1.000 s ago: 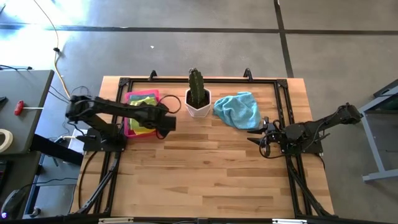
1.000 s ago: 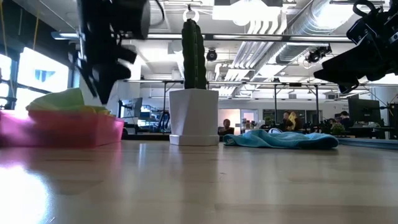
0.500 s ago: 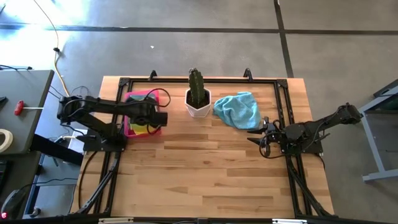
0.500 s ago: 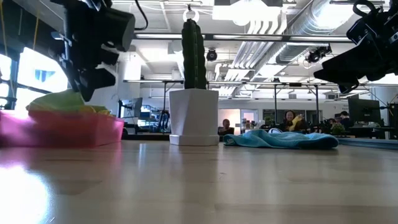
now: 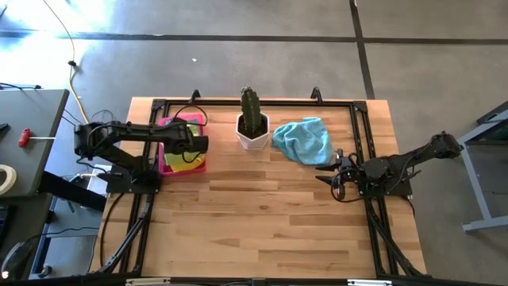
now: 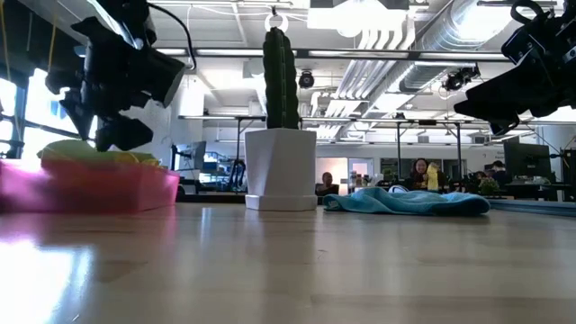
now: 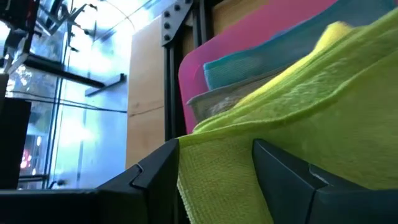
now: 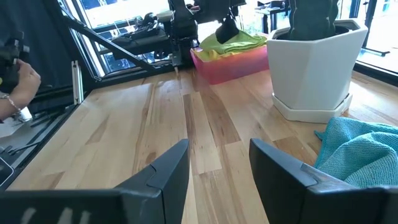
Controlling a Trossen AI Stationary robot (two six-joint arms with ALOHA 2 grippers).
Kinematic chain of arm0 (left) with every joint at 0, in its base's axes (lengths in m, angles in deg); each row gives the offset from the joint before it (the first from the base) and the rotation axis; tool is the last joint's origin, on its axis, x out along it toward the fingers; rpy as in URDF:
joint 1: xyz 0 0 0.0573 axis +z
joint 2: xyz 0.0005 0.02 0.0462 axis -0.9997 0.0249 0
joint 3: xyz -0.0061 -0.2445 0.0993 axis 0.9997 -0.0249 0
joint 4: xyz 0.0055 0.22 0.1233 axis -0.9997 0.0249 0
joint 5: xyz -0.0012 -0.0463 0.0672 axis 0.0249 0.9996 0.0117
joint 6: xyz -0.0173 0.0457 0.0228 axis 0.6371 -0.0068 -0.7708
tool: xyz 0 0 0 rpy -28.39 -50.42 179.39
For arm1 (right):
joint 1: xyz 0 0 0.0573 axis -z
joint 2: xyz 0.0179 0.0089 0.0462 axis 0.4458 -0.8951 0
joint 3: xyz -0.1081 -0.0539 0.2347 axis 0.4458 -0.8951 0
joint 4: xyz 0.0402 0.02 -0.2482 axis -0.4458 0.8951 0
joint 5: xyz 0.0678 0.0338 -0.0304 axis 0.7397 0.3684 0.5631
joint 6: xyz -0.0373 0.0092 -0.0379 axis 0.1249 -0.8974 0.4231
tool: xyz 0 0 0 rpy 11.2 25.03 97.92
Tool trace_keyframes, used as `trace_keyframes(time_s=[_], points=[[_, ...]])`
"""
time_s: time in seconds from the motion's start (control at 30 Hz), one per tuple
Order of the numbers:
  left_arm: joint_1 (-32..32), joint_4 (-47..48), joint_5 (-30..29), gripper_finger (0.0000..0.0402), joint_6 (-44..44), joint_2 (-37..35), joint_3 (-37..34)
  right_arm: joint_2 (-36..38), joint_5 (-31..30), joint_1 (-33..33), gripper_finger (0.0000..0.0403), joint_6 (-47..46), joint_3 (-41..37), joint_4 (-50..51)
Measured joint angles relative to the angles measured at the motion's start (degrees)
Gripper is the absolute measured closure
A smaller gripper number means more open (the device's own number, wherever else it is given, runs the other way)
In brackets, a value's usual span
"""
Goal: Fold microfiber towels
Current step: Put the light green towel in the pink bin, then fold the blue towel
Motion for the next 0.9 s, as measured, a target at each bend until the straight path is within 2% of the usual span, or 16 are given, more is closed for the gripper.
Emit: trace_keyframes(time_s=[0.27,0.37,0.53,0.7,0.8,0.9], points=[[-5.99,1.7,-2.62,0.0213,0.0,-2.73,7.51,0.0,0.0,0.02,0.0242,0.0,0.0,0.0],[-10.24,-2.34,-2.28,0.0213,-1.66,-3.39,9.75,0.0,0.0,0.01,0.0242,-0.01,0.0,0.0],[-18.41,-21.4,-0.58,0.0213,-10.93,-3.11,10.04,0.0,0.0,0.01,0.0242,-0.01,0.0,0.0],[-25.61,-46.77,1.83,0.0213,-26.42,0.11,8.57,0.02,0.0,0.02,0.0242,-0.01,0.0,0.0],[-28.97,-56.1,4.95,0.0213,-32.8,2.37,8.54,0.02,0.0,0.02,0.0242,-0.01,0.0,0.0],[-31.82,-61.27,9.1,0.0213,-36.94,4.26,8.51,0.02,0.0,0.02,0.0242,-0.01,0.0,0.0]])
